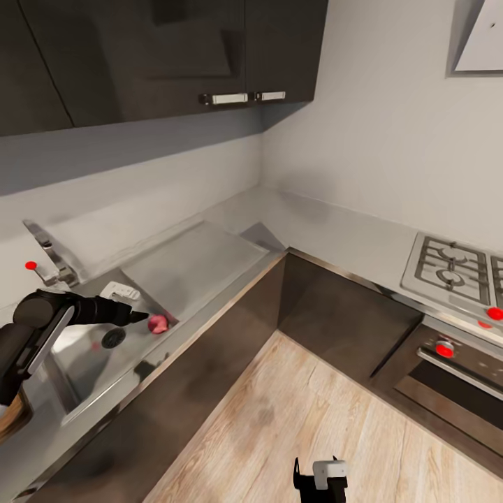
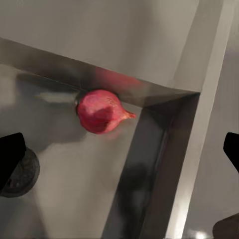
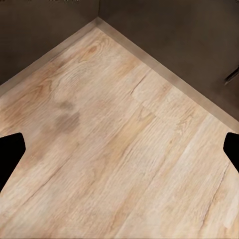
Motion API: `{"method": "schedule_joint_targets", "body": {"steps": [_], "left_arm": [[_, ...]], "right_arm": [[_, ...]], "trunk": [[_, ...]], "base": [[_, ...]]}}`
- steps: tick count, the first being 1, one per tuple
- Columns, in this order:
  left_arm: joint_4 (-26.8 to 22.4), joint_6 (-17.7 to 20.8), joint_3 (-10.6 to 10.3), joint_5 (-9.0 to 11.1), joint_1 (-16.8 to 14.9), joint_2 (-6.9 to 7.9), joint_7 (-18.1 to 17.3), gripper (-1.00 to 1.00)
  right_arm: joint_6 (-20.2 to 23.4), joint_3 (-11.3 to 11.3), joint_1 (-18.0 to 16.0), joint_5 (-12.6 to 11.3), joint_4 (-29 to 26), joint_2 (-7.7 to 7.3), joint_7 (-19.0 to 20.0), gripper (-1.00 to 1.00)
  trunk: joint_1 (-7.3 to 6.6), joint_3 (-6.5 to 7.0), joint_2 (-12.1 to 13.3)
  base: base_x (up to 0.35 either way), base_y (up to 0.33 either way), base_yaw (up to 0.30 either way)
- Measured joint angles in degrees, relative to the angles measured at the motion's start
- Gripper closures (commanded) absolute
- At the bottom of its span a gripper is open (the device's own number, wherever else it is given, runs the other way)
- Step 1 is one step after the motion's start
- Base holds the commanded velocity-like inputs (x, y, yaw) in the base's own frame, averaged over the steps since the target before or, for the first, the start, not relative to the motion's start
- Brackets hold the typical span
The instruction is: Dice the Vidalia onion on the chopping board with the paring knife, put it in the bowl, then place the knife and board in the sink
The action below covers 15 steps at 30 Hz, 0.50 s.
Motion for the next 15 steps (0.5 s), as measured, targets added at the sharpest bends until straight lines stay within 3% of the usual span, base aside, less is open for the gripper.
{"method": "schedule_joint_targets", "body": {"steps": [6,15], "left_arm": [[1.24,-0.26,-2.67,-0.06,0.00,-0.07,0.00,-1.00],[3.04,-0.41,-3.23,-0.18,0.00,-0.07,0.00,-1.00]], "right_arm": [[0.00,0.00,0.00,0.00,0.00,0.00,0.00,-1.00],[0.00,-0.02,0.00,0.00,0.00,0.00,0.00,-1.00]], "trunk": [[0.00,-0.06,0.00],[0.01,-0.07,0.00]], "base": [[0.135,0.000,0.000],[0.021,0.000,0.000]]}}
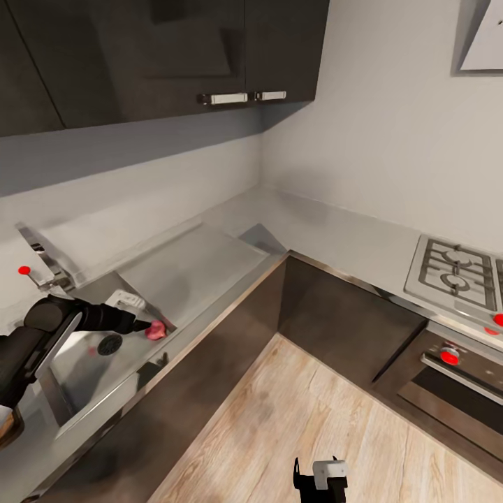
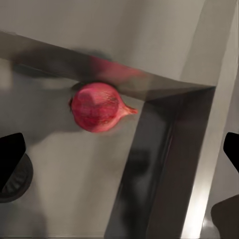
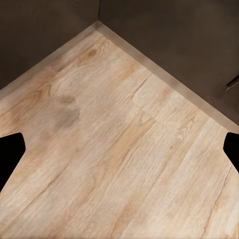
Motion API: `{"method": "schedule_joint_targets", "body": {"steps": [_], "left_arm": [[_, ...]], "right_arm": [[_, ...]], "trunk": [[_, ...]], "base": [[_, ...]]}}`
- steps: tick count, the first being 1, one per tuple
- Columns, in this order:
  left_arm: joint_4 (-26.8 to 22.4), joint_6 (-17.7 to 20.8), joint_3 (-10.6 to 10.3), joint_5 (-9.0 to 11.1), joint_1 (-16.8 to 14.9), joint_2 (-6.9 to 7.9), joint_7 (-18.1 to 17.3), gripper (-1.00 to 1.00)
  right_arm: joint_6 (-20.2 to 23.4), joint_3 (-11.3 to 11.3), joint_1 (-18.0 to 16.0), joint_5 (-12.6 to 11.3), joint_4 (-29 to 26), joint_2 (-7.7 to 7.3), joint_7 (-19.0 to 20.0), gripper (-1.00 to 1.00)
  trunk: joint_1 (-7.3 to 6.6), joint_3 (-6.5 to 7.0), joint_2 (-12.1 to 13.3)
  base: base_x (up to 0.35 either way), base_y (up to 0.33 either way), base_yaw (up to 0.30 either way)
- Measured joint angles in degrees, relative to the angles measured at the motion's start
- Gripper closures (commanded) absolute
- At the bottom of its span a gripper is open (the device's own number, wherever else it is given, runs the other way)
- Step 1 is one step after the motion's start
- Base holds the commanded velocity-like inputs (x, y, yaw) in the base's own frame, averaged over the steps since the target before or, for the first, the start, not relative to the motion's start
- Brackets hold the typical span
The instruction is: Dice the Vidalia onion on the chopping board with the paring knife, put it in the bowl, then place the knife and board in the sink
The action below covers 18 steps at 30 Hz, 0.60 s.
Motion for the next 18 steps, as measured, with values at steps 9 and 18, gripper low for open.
{"method": "schedule_joint_targets", "body": {"steps": [9,18], "left_arm": [[2.02,-1.95,-0.05,-0.08,0.00,0.00,0.01,-1.00],[2.91,-2.57,-0.16,-0.08,0.00,0.00,0.01,-1.00]], "right_arm": [[0.00,0.01,0.00,0.00,0.00,0.00,0.00,-1.00],[0.00,0.01,0.00,0.00,0.00,0.00,0.00,-1.00]], "trunk": [[0.00,-0.38,0.00],[0.00,-1.00,0.00]], "base": [[0.001,0.000,0.000],[0.001,0.000,0.000]]}}
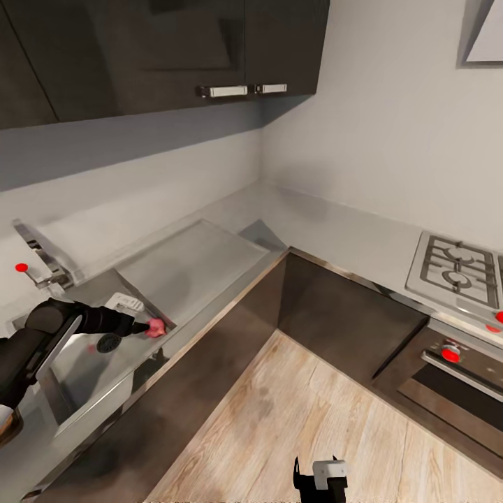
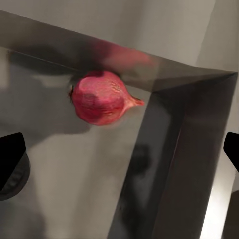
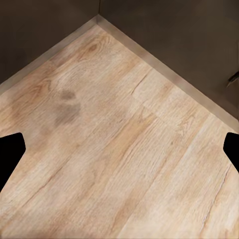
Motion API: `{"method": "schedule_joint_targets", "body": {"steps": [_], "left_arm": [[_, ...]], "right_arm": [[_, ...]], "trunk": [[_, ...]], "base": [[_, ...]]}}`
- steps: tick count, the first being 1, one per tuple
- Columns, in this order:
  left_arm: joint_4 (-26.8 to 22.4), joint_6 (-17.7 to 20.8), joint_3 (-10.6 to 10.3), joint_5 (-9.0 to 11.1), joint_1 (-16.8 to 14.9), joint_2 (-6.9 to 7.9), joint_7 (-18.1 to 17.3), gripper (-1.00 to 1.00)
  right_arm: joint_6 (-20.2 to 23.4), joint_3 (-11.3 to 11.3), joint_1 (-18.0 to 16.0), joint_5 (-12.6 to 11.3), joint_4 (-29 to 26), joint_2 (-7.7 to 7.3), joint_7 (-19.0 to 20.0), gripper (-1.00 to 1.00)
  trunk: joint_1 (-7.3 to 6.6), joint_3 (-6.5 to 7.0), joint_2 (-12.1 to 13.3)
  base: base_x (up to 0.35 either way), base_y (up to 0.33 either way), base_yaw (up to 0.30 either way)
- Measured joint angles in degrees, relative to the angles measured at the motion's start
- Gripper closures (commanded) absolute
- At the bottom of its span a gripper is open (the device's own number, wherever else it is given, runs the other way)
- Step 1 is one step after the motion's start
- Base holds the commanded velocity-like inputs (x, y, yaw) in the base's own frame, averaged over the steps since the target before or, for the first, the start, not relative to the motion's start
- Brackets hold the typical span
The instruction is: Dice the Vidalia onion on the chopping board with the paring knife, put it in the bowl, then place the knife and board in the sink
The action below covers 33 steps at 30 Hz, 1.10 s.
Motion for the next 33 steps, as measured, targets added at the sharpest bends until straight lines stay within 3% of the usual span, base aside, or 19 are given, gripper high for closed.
{"method": "schedule_joint_targets", "body": {"steps": [8,33], "left_arm": [[0.07,-0.02,-2.61,0.00,0.00,0.00,0.00,-1.00],[0.55,0.02,-2.84,-1.79,0.00,0.10,0.09,-1.00]], "right_arm": [[0.00,0.00,0.00,0.00,0.00,0.00,0.00,-1.00],[0.00,0.00,0.00,0.00,0.00,0.00,-0.02,-1.00]], "trunk": [[-0.01,-0.59,0.00],[-0.02,-1.25,-0.01]], "base": [[0.107,0.000,0.000],[0.045,0.000,0.000]]}}
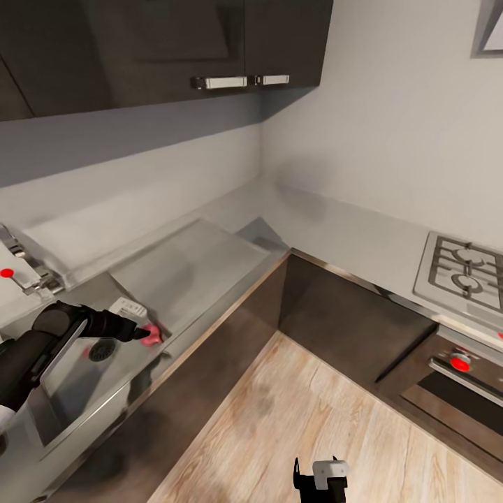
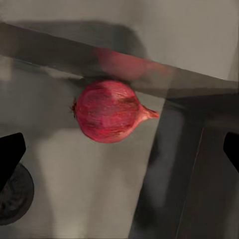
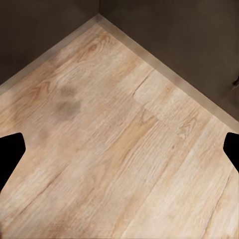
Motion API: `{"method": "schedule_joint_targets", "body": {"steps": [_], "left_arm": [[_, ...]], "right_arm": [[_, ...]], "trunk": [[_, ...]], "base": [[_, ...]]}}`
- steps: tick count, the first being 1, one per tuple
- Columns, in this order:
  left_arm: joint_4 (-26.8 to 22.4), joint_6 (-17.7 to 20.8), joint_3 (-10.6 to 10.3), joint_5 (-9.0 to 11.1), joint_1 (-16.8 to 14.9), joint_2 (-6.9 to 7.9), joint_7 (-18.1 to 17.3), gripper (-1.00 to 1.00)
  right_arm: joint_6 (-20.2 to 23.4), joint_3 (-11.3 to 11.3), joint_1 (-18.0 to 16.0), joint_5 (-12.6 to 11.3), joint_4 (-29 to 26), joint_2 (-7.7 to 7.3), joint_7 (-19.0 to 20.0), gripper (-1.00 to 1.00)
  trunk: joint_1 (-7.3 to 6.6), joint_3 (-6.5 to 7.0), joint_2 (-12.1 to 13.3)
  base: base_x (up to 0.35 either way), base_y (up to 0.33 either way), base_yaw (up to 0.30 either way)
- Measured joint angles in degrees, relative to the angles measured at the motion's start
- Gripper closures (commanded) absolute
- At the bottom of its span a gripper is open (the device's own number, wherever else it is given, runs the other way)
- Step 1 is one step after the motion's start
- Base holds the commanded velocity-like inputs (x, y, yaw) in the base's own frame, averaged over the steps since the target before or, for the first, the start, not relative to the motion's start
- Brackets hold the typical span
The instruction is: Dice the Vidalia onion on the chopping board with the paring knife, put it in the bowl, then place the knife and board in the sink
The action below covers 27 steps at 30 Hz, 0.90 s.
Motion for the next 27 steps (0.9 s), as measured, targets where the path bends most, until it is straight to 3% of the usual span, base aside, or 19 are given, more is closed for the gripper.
{"method": "schedule_joint_targets", "body": {"steps": [5,27], "left_arm": [[0.01,0.00,0.00,-0.01,0.00,-0.01,0.00,-1.00],[1.49,0.00,-0.03,-0.87,0.00,-0.01,0.14,-1.00]], "right_arm": [[0.00,0.00,0.00,0.00,0.00,0.00,0.01,-1.00],[0.00,0.00,0.00,0.00,0.00,0.00,0.02,-1.00]], "trunk": [[0.01,0.00,0.00],[0.02,-0.59,0.01]], "base": [[0.145,0.000,0.000],[0.003,0.000,0.000]]}}
